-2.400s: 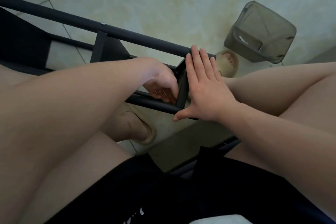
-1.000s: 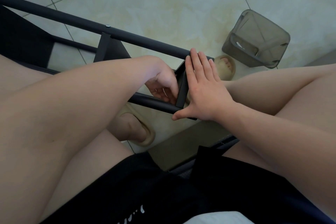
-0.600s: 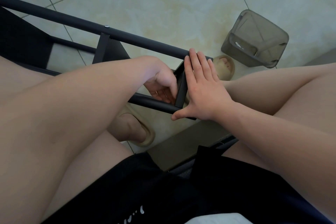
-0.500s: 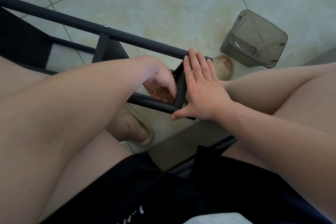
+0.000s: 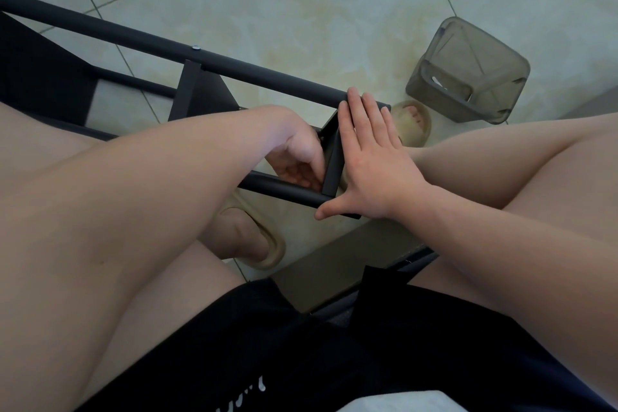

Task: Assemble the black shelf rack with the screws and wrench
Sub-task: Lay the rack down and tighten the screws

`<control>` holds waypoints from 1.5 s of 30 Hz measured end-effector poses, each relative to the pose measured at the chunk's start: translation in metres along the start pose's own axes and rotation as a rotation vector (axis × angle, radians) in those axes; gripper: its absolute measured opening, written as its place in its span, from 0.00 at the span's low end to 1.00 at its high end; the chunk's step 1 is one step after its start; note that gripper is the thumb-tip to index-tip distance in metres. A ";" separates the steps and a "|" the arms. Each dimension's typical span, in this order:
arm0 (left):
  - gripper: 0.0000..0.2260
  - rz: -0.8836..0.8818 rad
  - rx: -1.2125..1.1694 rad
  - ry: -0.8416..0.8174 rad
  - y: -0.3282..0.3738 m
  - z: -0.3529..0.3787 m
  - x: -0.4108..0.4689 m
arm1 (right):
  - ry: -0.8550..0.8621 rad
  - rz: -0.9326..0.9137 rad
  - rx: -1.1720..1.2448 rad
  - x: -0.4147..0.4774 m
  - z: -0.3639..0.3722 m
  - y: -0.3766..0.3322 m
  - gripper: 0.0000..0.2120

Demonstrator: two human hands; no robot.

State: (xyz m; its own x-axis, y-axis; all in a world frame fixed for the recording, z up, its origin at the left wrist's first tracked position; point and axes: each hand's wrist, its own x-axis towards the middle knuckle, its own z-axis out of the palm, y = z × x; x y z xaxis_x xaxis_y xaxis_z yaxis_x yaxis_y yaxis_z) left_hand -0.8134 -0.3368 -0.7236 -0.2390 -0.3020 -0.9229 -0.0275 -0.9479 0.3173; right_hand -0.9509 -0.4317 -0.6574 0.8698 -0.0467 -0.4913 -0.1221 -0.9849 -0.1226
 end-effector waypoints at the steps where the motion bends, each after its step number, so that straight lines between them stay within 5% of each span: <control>1: 0.03 0.001 -0.015 -0.009 0.000 0.000 0.000 | -0.001 0.001 0.001 0.000 0.000 0.000 0.77; 45: 0.04 0.011 0.038 -0.058 0.002 -0.005 0.001 | -0.026 -0.013 0.013 0.001 0.001 0.002 0.76</control>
State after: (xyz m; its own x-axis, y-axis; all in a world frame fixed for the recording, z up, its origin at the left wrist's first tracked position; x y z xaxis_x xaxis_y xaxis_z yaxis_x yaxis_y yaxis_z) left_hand -0.8092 -0.3398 -0.7245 -0.2952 -0.3048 -0.9055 -0.0612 -0.9397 0.3363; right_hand -0.9502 -0.4333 -0.6588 0.8588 -0.0296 -0.5114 -0.1175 -0.9831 -0.1404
